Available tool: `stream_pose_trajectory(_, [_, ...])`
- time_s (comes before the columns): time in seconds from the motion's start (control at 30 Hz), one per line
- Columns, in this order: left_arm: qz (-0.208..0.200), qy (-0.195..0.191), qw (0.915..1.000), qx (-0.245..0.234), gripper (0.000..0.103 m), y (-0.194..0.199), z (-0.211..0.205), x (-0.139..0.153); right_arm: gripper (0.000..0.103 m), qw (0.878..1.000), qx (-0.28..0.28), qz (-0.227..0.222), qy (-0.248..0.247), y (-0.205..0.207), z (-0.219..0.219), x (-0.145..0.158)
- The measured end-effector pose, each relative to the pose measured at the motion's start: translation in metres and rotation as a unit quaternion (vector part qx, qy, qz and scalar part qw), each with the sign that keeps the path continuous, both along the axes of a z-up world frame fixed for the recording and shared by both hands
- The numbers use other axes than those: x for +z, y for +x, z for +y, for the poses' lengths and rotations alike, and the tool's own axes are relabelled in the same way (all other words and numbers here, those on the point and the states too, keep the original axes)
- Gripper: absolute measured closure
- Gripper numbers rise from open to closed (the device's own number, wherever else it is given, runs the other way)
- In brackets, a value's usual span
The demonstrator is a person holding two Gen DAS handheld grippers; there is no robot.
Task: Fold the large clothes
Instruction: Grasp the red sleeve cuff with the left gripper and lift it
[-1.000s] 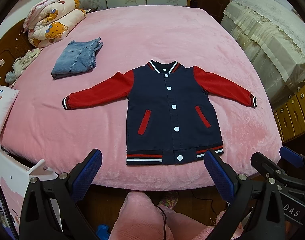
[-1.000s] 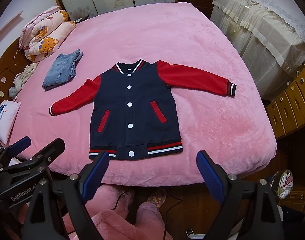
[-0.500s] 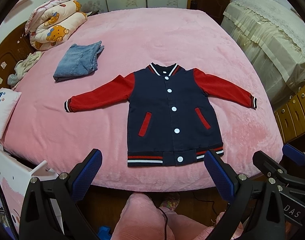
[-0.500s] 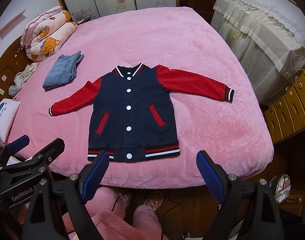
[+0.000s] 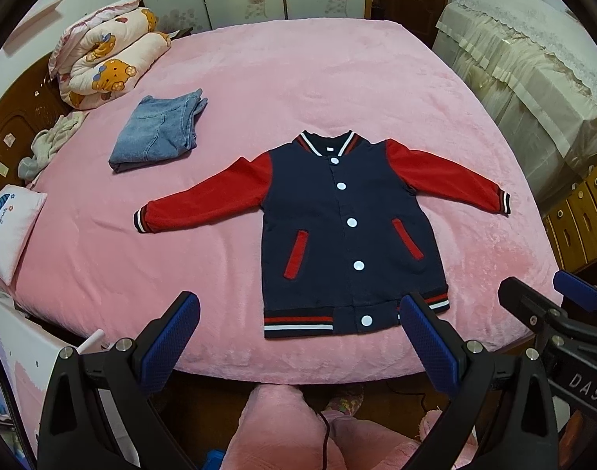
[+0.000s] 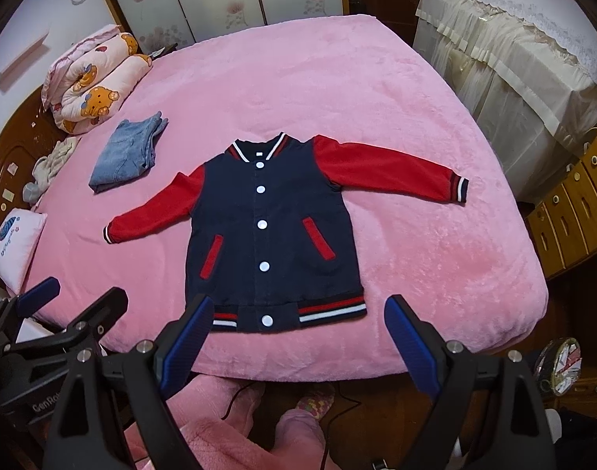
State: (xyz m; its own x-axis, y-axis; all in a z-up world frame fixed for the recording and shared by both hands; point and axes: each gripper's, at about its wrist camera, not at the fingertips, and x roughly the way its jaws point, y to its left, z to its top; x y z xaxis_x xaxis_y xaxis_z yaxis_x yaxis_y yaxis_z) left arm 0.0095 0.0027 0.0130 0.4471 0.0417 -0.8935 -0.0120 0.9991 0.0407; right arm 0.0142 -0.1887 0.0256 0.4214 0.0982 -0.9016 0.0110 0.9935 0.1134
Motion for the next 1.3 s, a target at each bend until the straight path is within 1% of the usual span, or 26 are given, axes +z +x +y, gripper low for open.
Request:
stream_pose_trajectory(0.1, [0.012, -0.002, 0.9999, 0.011, 0.002, 0.01, 0.013, -0.004, 0.014, 1.0, -0.004, 0.006, 0.004, 0.008, 0.006, -0.004])
stream_pose_trajectory(0.23, [0.041, -0.024, 0.9982, 0.037, 0.002, 0.028, 0.047, -0.016, 0.014, 0.999, -0.018, 0.022, 0.016, 0.023, 0.015, -0.013])
stream_pose_trajectory(0.27, [0.052, -0.034, 0.997, 0.045, 0.002, 0.034, 0.058, -0.022, 0.014, 0.999, -0.022, 0.029, 0.019, 0.028, 0.018, -0.016])
stream_pose_trajectory(0.33, [0.076, -0.069, 0.9927, 0.064, 0.002, 0.045, 0.082, -0.033, 0.014, 0.998, -0.03, 0.048, 0.026, 0.039, 0.026, -0.026])
stream_pose_trajectory(0.4, [0.104, -0.104, 0.9852, 0.089, 0.002, 0.057, 0.111, -0.049, 0.014, 0.996, -0.038, 0.067, 0.037, 0.05, 0.035, -0.038])
stream_pose_trajectory(0.5, [0.131, -0.13, 0.9759, 0.117, 0.002, 0.071, 0.15, -0.075, 0.014, 0.993, -0.06, 0.09, 0.04, 0.063, 0.046, -0.052])
stream_pose_trajectory(0.6, [0.151, -0.153, 0.9668, 0.138, 0.002, 0.083, 0.187, -0.101, 0.014, 0.99, -0.085, 0.111, 0.032, 0.077, 0.062, -0.07])
stream_pose_trajectory(0.67, [0.166, -0.173, 0.9579, 0.158, 0.007, 0.091, 0.215, -0.121, 0.014, 0.988, -0.093, 0.122, 0.021, 0.084, 0.076, -0.081])
stream_pose_trajectory(0.8, [0.184, -0.214, 0.9375, 0.204, 0.009, 0.109, 0.276, -0.164, 0.014, 0.983, -0.098, 0.157, 0.008, 0.097, 0.111, -0.105])
stream_pose_trajectory(0.83, [0.185, -0.224, 0.9333, 0.212, 0.014, 0.113, 0.288, -0.173, 0.014, 0.982, -0.098, 0.162, 0.006, 0.098, 0.118, -0.109])
stream_pose_trajectory(0.97, [0.183, -0.265, 0.9117, 0.254, 0.031, 0.131, 0.336, -0.212, 0.014, 0.977, -0.086, 0.194, -0.012, 0.104, 0.16, -0.133])
stream_pose_trajectory(1.0, [0.18, -0.276, 0.9049, 0.269, 0.034, 0.134, 0.347, -0.221, 0.014, 0.976, -0.079, 0.201, -0.013, 0.105, 0.17, -0.138])
stream_pose_trajectory(1.07, [0.173, -0.31, 0.8862, 0.298, 0.045, 0.143, 0.368, -0.242, 0.014, 0.975, -0.062, 0.213, -0.006, 0.107, 0.187, -0.146])
stream_pose_trajectory(1.13, [0.17, -0.336, 0.8702, 0.318, 0.052, 0.152, 0.383, -0.259, 0.014, 0.974, -0.045, 0.221, -0.008, 0.107, 0.201, -0.151])
stream_pose_trajectory(1.17, [0.167, -0.34, 0.866, 0.326, 0.057, 0.158, 0.389, -0.267, 0.014, 0.973, -0.033, 0.226, -0.01, 0.107, 0.209, -0.154])
stream_pose_trajectory(1.2, [0.165, -0.342, 0.8637, 0.332, 0.059, 0.161, 0.392, -0.271, 0.014, 0.972, -0.023, 0.232, -0.01, 0.106, 0.216, -0.156])
stream_pose_trajectory(1.27, [0.159, -0.349, 0.8563, 0.346, 0.063, 0.169, 0.4, -0.28, 0.014, 0.969, -0.017, 0.245, -0.005, 0.106, 0.226, -0.163])
stream_pose_trajectory(1.3, [0.157, -0.357, 0.8513, 0.351, 0.064, 0.173, 0.401, -0.285, 0.014, 0.968, -0.018, 0.252, -0.002, 0.107, 0.229, -0.166])
